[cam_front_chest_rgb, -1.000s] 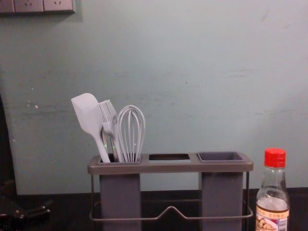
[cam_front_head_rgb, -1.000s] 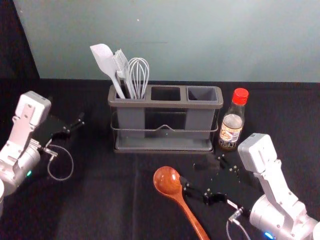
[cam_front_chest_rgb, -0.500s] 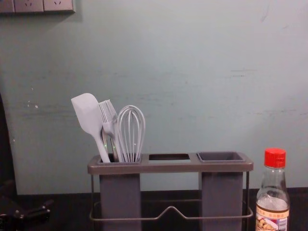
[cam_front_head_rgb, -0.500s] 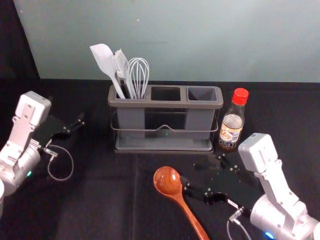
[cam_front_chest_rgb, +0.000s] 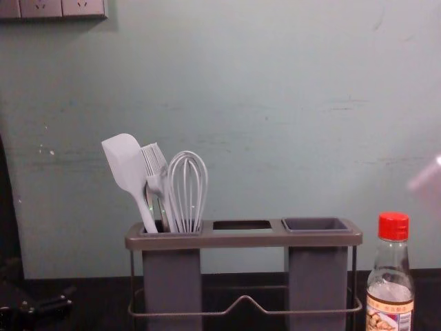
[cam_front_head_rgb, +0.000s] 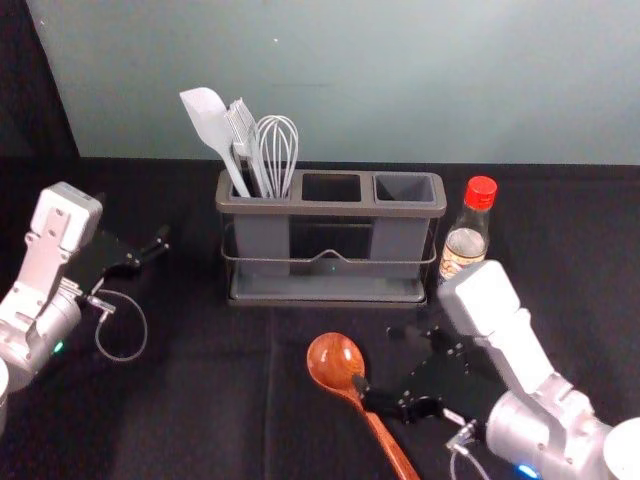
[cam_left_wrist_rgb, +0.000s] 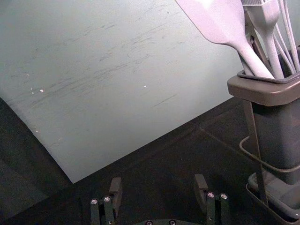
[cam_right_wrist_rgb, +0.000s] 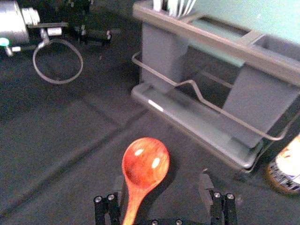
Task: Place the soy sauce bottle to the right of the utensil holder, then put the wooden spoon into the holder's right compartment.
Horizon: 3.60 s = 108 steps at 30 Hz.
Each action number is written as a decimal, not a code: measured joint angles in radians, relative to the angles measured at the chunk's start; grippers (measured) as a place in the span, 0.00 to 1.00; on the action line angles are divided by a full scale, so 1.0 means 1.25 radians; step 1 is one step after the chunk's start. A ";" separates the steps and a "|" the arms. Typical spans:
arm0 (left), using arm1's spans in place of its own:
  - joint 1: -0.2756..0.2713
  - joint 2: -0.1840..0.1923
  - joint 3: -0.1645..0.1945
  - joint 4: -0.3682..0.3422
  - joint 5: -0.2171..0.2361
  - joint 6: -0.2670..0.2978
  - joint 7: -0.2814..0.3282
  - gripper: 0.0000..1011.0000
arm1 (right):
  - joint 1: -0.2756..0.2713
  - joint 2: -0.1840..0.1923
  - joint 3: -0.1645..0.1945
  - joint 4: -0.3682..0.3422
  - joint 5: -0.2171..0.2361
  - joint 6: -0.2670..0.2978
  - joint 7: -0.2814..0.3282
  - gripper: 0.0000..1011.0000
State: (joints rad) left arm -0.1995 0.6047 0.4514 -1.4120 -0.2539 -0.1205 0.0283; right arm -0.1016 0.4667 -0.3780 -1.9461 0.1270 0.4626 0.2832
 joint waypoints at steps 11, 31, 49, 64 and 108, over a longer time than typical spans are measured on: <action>0.000 0.000 0.000 0.000 0.000 0.000 0.000 0.99 | 0.064 -0.046 -0.080 -0.033 -0.094 0.230 -0.035 0.99; 0.000 0.000 0.000 0.000 0.000 0.000 0.000 0.99 | 0.119 -0.181 -0.078 0.059 -0.108 0.348 -0.035 0.99; 0.000 0.000 0.000 0.000 0.000 0.000 0.000 0.99 | 0.143 -0.229 -0.060 0.106 -0.122 0.357 -0.010 0.99; 0.000 0.000 0.000 0.000 0.000 0.000 0.000 0.99 | 0.139 -0.249 -0.049 0.115 -0.148 0.359 -0.001 0.99; 0.000 0.000 0.000 0.000 0.000 0.000 0.000 0.99 | 0.217 -0.302 -0.046 0.193 -0.224 0.414 0.062 0.99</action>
State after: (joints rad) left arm -0.1995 0.6047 0.4514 -1.4120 -0.2539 -0.1205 0.0283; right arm 0.1702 0.0897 -0.4358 -1.7050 -0.1534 0.9805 0.3608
